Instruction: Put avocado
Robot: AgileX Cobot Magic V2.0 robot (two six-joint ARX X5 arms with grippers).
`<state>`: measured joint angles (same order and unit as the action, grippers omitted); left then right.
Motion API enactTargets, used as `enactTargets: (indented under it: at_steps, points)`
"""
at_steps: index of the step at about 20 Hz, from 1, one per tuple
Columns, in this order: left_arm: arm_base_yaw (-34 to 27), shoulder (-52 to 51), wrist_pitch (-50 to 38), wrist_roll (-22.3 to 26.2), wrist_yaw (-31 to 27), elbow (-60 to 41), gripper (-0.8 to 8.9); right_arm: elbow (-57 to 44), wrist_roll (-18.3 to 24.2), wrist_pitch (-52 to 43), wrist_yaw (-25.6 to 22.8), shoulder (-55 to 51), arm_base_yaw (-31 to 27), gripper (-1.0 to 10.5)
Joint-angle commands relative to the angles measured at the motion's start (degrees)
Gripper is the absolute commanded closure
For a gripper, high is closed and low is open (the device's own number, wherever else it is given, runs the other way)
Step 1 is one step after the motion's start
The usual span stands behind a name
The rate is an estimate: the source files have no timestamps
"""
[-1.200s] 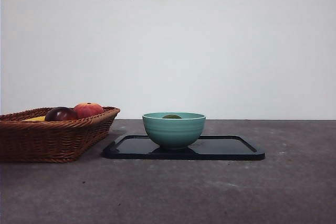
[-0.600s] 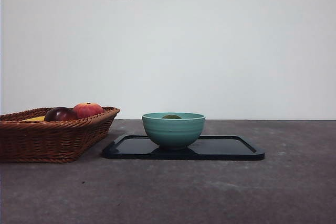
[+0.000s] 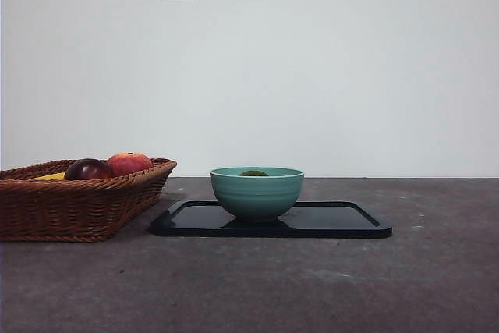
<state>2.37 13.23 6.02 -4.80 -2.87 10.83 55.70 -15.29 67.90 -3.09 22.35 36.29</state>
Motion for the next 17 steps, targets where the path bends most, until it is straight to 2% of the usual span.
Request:
enactTargets:
  at_steps: [1,5,12,17]
  points:
    - [-0.1,-3.5,-1.3,-1.9,-0.1,-4.3,8.07,0.5,-0.5,-0.6,0.0,0.2,0.4,9.3]
    - [-0.1,-8.9,-0.5,-1.9,-0.1,-8.6,8.07,0.5,-0.5,-0.6,0.0,0.2,0.4,9.3]
    - [-0.1,-13.0,4.9,-1.2,-0.1,-10.2,8.07,0.5,-0.5,-0.6,0.0,0.2,0.4,9.3]
    - [-0.1,-13.0,4.9,4.1,-0.1,-10.2,8.07,0.5,-0.5,-0.6,0.0,0.2,0.4,9.3]
